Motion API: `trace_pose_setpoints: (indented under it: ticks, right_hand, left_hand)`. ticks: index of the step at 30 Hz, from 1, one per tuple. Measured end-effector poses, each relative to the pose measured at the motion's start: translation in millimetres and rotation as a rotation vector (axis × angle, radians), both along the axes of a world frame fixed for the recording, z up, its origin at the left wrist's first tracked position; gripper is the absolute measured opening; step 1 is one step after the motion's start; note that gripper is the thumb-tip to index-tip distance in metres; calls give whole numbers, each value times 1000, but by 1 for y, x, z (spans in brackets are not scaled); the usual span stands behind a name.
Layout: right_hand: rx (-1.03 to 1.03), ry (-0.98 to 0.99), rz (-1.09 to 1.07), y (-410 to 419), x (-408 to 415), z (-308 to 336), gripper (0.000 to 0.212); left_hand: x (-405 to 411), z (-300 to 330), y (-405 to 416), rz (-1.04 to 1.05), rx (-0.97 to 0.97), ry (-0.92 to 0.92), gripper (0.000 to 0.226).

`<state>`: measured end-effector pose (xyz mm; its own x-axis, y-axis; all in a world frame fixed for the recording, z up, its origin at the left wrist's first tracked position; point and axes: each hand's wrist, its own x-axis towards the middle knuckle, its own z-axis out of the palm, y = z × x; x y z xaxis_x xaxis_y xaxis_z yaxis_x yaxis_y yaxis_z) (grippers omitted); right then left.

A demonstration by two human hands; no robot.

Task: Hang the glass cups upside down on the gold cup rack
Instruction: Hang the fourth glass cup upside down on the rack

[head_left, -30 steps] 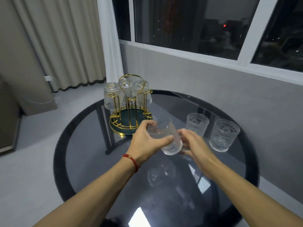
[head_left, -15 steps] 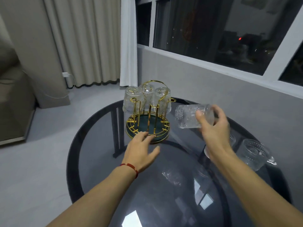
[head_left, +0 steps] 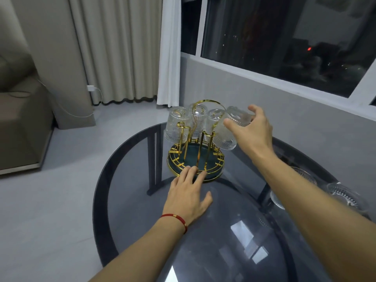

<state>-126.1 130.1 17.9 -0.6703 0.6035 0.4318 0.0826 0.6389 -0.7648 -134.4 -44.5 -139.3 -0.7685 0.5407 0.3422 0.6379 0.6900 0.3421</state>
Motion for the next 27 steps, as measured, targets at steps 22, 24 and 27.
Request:
trace_pose_setpoints:
  ticks: [22, 24, 27]
  right_hand:
    - [384, -165, 158, 0, 40, -49, 80]
    - [401, -160, 170, 5, 65, -54, 74]
    - [403, -145, 143, 17, 109, -66, 64]
  left_hand:
    - [1, 6, 0, 16, -27, 29, 60]
    - [3, 8, -1, 17, -44, 26, 60]
    - [7, 11, -1, 15, -67, 39, 59]
